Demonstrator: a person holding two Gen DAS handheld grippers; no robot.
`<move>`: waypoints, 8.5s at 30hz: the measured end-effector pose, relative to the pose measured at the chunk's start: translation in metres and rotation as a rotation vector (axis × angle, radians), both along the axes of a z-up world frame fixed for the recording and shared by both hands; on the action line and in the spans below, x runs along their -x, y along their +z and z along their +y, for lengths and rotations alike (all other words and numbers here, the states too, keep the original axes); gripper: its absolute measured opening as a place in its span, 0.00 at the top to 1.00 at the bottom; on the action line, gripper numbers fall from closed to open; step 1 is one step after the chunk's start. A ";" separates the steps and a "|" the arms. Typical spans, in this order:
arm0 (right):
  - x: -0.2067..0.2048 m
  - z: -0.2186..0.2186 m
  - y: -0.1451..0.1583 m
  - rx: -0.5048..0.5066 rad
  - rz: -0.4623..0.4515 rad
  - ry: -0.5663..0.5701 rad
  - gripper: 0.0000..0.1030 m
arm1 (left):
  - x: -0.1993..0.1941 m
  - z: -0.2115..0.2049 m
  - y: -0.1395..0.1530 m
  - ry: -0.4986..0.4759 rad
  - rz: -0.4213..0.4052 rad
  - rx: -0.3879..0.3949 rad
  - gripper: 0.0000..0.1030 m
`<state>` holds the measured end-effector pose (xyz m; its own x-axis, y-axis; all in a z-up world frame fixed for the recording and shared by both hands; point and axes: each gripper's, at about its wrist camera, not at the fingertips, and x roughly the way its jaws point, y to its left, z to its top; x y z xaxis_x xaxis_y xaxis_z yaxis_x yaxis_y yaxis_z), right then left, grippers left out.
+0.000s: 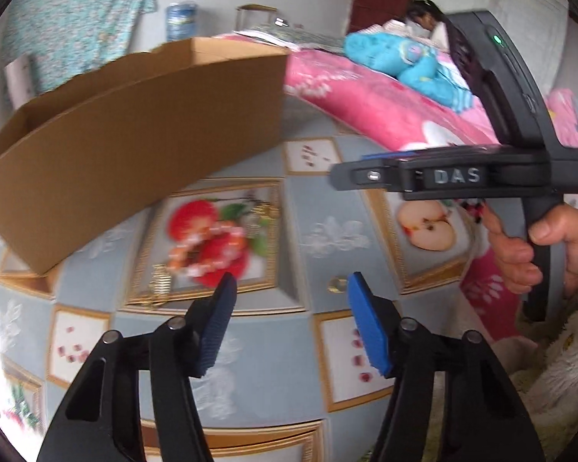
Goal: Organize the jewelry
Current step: 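Move the left tool back over the table toward the gold ring, then close the left tool on the small gold ring, then close the right tool on a second gold ring while the left tool holds its ring, then carry both rings into the cardboard box and open both tools, then move both tools back over the table toward the remaining jewelry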
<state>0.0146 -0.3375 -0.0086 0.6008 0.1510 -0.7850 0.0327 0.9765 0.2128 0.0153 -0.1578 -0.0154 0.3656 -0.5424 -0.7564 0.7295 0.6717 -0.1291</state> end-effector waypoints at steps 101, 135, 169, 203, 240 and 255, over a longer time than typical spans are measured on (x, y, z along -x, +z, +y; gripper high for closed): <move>0.016 0.044 -0.015 0.109 0.091 0.182 0.75 | -0.008 0.029 -0.018 0.160 -0.034 -0.151 0.89; 0.013 0.093 -0.025 0.231 0.084 0.106 0.81 | -0.009 0.029 -0.018 0.158 -0.031 -0.152 0.89; 0.027 0.087 0.016 0.215 -0.079 0.134 0.91 | -0.004 0.045 0.020 0.174 -0.106 -0.071 0.90; -0.287 0.076 0.032 0.115 0.364 0.490 0.90 | -0.346 0.011 0.014 0.267 0.578 -0.169 0.90; -0.073 0.020 0.190 -0.081 -0.255 0.383 0.36 | -0.133 0.107 0.196 0.227 -0.067 0.064 0.06; 0.006 0.045 0.040 -0.110 -0.015 0.216 0.42 | -0.053 0.120 -0.006 0.469 0.114 -0.178 0.06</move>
<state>0.0083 -0.2929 0.0311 0.5572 0.3611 -0.7477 -0.1783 0.9315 0.3170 0.0678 -0.0375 -0.0217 0.4485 -0.1994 -0.8712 0.3324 0.9421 -0.0445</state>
